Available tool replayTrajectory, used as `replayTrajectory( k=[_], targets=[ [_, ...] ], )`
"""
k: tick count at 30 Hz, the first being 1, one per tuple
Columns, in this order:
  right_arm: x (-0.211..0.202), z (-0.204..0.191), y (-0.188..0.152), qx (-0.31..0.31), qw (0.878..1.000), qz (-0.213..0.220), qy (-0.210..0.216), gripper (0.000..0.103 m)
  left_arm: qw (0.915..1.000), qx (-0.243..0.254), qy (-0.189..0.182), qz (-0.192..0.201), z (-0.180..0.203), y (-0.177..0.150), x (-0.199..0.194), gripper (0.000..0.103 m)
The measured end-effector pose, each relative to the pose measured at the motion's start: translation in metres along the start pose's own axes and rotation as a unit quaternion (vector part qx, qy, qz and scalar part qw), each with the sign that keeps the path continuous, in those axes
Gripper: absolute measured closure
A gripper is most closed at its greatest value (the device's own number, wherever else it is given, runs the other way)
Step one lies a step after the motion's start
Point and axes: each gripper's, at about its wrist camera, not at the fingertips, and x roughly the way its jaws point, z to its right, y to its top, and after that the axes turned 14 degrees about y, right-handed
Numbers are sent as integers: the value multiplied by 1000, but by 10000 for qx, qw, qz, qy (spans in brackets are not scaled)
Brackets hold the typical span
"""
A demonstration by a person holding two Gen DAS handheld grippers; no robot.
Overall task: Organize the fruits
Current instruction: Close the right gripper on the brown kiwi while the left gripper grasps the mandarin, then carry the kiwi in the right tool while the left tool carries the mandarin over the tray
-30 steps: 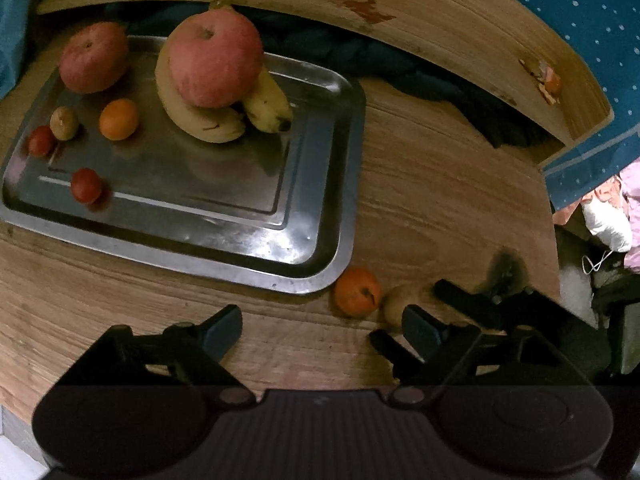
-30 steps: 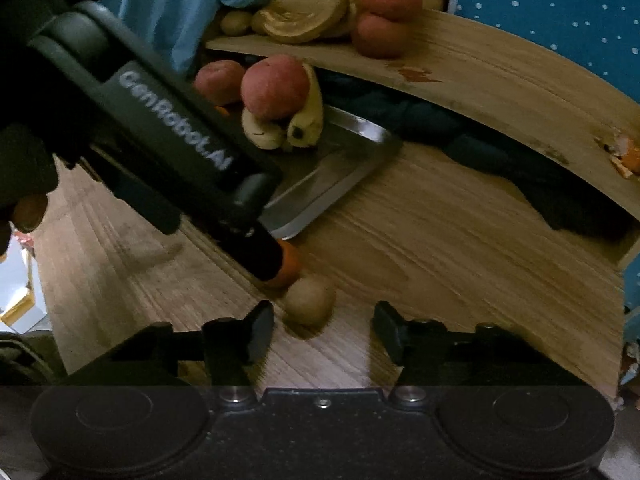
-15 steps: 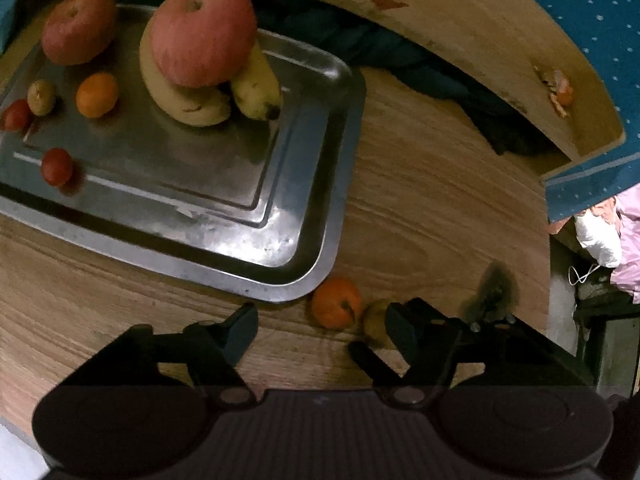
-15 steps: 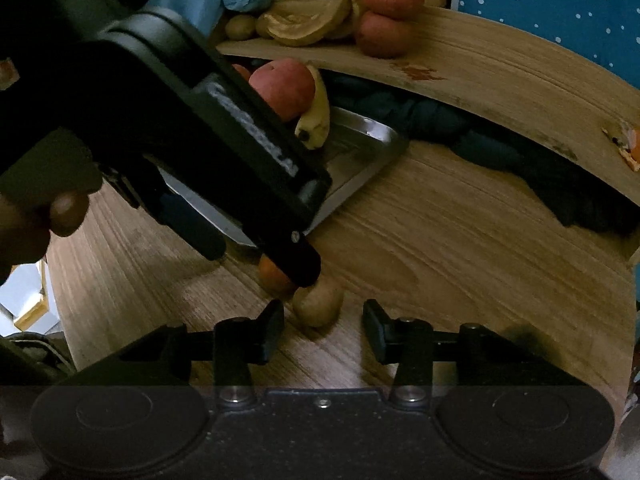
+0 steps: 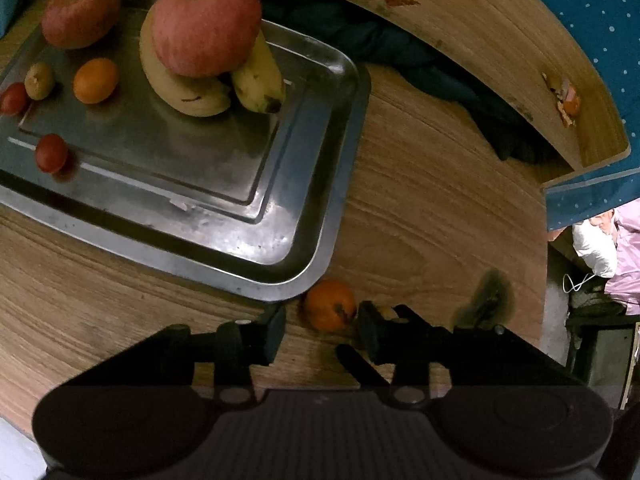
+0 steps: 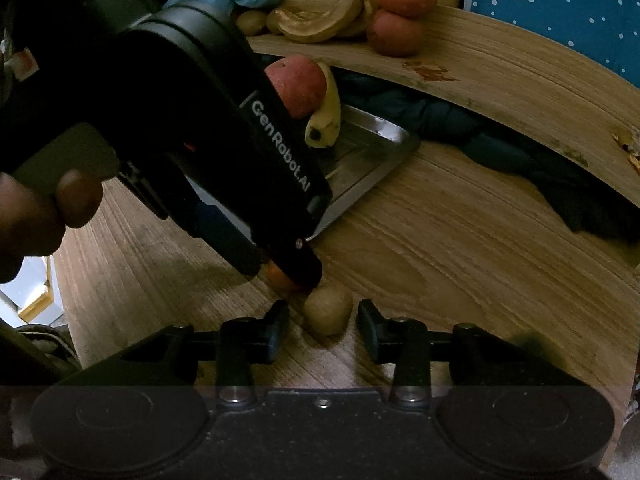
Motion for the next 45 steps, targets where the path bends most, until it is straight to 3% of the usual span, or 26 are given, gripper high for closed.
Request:
replayTrajectory(
  k=[11, 14, 23, 38, 45],
  targets=[
    [2, 1, 0, 105, 9999, 75, -8, 71, 9998, 179, -39, -27, 6, 1, 2, 71],
    [1, 1, 0, 164, 9998, 88, -37, 76, 9998, 169, -99, -31, 3, 0, 3, 72],
    [-1, -5, -3, 340, 9994, 106, -46, 76, 9994, 246, -177, -150, -10, 0, 2, 73],
    [17, -41, 4, 707, 9975, 68, -44, 76, 9994, 210, -54, -279, -84, 1, -7, 73],
    [35, -67, 20, 674, 9977, -30, 75, 76, 9995, 286, -45, -148, -110, 7, -19, 73]
  ],
)
